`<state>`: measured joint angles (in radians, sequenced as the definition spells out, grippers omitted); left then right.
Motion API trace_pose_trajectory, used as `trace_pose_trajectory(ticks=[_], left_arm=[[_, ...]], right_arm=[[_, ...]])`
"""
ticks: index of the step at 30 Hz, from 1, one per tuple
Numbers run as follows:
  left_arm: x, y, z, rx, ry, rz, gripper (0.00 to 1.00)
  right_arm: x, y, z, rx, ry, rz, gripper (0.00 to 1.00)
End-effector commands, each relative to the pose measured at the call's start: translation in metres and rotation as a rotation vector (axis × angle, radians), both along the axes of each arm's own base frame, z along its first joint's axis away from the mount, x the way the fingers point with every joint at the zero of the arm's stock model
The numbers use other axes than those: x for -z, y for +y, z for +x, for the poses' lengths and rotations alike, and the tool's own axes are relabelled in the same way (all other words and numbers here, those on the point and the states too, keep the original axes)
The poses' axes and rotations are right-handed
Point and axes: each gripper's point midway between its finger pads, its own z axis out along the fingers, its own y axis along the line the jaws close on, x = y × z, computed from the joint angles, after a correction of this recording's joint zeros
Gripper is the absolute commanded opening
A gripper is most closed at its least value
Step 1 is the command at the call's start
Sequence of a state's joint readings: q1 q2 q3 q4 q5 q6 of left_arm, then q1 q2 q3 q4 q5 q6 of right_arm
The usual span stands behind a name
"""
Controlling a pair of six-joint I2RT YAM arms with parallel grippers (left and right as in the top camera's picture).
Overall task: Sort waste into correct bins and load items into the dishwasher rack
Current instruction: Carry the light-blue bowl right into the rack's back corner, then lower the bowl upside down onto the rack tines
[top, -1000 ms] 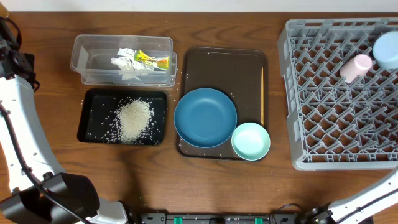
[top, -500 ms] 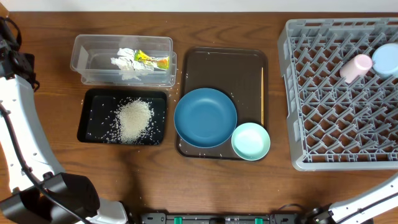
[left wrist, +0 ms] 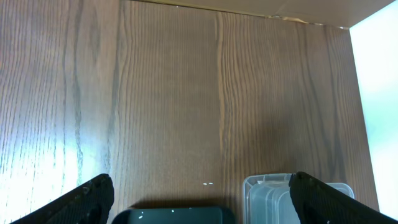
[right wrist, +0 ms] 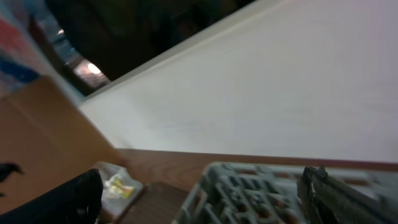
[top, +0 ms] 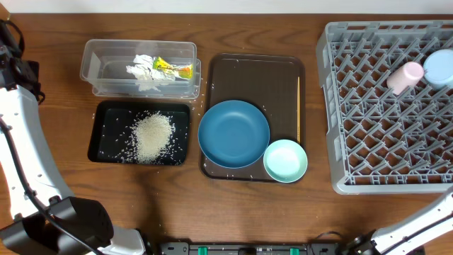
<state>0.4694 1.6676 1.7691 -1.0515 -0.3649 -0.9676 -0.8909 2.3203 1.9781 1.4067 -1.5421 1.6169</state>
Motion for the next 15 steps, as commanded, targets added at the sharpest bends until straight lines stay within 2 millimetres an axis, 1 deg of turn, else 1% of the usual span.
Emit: trace_pose_trajectory(ticks=[1, 2, 3, 5, 6, 9, 13, 15], left_arm=[[0.0, 0.001, -0.002, 0.001, 0.014, 0.007, 0.92], [0.0, 0.001, -0.002, 0.001, 0.013, 0.007, 0.92], [0.0, 0.001, -0.002, 0.001, 0.013, 0.007, 0.92], [0.0, 0.001, -0.002, 0.001, 0.014, 0.007, 0.92], [0.0, 0.001, -0.002, 0.001, 0.013, 0.007, 0.92], [0.0, 0.001, -0.002, 0.001, 0.014, 0.007, 0.92], [0.0, 0.001, -0.002, 0.001, 0.014, 0.007, 0.92], [0.0, 0.001, -0.002, 0.001, 0.013, 0.007, 0.92]], right_arm=[[-0.024, 0.027, 0.014, -0.037, -0.072, -0.032, 0.99], [-0.024, 0.035, 0.019, -0.053, -0.076, -0.03, 0.99], [-0.022, 0.042, 0.023, -0.071, -0.044, 0.002, 0.99], [-0.013, 0.058, 0.03, -0.129, 0.082, 0.083, 0.99], [-0.012, 0.066, 0.034, -0.151, 0.116, 0.114, 0.99], [-0.018, 0.091, 0.048, -0.186, 0.111, 0.159, 0.99], [-0.025, 0.125, 0.061, -0.242, 0.091, 0.181, 0.99], [-0.03, 0.138, 0.068, -0.257, 0.073, 0.2, 0.99]])
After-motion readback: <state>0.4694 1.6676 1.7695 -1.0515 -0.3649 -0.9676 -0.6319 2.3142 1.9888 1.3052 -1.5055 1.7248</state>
